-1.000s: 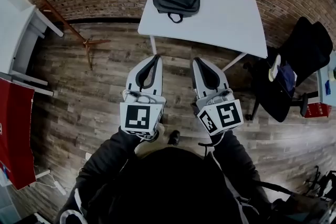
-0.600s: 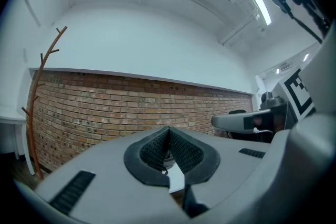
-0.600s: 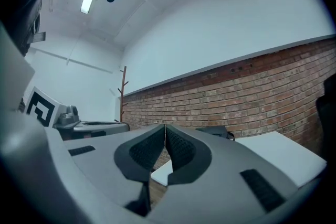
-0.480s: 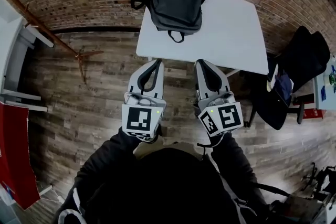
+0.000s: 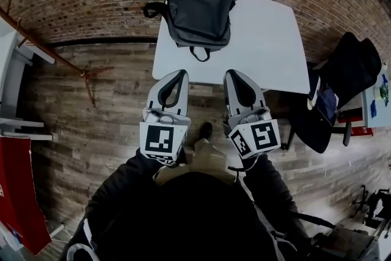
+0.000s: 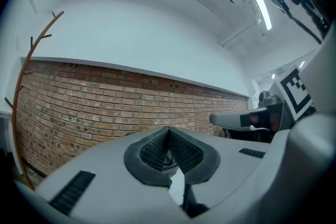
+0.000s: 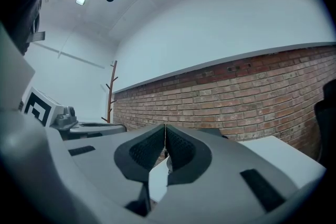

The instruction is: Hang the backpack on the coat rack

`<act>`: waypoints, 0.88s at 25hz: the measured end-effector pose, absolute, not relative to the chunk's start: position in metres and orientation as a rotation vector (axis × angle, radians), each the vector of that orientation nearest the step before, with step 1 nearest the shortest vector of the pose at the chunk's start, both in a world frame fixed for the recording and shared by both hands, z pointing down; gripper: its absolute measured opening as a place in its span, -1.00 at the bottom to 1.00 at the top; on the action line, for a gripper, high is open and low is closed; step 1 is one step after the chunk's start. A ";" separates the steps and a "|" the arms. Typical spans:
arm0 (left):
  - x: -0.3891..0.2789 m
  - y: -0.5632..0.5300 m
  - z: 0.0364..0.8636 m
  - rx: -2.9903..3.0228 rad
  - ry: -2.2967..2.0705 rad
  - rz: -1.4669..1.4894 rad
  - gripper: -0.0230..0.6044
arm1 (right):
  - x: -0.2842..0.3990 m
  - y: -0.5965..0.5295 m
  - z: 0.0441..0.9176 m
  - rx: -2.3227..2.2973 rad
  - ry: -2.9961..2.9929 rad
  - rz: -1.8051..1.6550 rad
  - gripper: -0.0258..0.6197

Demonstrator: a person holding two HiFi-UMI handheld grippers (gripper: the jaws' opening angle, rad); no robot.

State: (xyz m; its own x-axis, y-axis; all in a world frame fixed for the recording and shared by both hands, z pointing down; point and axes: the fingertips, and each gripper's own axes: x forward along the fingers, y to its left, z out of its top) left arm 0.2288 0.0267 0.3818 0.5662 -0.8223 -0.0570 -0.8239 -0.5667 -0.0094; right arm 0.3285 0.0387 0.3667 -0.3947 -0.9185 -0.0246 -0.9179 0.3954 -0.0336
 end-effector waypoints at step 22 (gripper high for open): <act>0.263 -0.075 0.434 -2.698 1.548 -0.023 -0.90 | 0.356 -0.074 0.467 -1.618 2.709 -0.248 -0.73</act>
State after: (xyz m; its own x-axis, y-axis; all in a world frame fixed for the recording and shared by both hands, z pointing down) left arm 0.2629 -0.0749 0.4343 0.5044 -0.8635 -0.0026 -0.8630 -0.5040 -0.0343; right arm 0.3562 -0.0740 0.4668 -0.4771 -0.8731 0.1003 -0.8768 0.4651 -0.1217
